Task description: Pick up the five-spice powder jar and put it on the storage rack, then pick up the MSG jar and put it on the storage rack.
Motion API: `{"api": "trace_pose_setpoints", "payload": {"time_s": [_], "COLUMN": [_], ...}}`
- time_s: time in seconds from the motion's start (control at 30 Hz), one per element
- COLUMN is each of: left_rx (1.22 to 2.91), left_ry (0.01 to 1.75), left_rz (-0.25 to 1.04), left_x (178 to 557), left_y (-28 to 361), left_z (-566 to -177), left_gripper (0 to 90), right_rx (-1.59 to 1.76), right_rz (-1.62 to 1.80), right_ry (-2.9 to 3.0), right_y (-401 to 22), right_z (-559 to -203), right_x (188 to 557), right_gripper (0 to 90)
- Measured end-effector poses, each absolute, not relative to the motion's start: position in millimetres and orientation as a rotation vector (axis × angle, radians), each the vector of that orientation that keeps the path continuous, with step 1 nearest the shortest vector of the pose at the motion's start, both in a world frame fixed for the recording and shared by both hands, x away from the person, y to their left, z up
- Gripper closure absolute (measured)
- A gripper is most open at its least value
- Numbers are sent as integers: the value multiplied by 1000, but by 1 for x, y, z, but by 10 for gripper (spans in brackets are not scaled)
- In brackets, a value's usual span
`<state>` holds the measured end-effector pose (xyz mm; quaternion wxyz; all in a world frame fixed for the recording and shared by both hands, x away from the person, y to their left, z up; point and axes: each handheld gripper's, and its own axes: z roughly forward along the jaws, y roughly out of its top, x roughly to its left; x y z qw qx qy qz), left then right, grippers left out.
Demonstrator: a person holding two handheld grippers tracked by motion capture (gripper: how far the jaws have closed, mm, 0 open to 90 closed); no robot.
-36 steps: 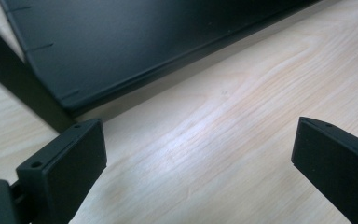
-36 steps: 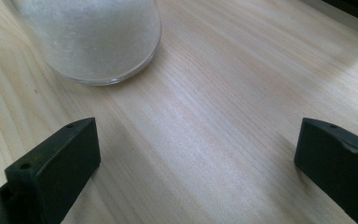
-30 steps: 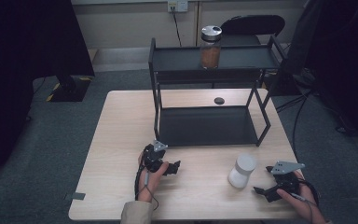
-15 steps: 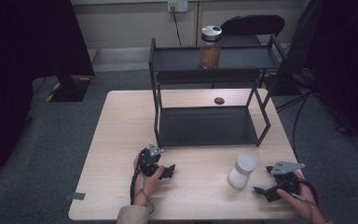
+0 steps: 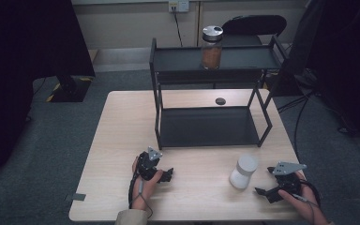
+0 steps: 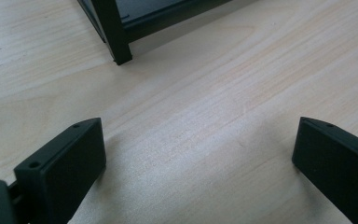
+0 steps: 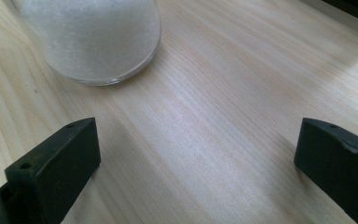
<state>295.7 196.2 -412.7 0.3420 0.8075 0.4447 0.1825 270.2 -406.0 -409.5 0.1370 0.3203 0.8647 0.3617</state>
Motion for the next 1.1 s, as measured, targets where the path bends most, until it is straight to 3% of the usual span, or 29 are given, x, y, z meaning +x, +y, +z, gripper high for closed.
{"api": "trace_pose_setpoints", "payload": {"time_s": [1.1], "left_rx": [2070], "left_ry": [1196], "left_rz": [498], "left_x": [290], "left_y": [193], "left_z": [-415], "left_gripper": [0], "right_rx": [927], "right_rz": [1045], "right_ry": [2502], "right_y": [-406], "right_z": [-409], "right_x": [270], "right_gripper": [0]}}
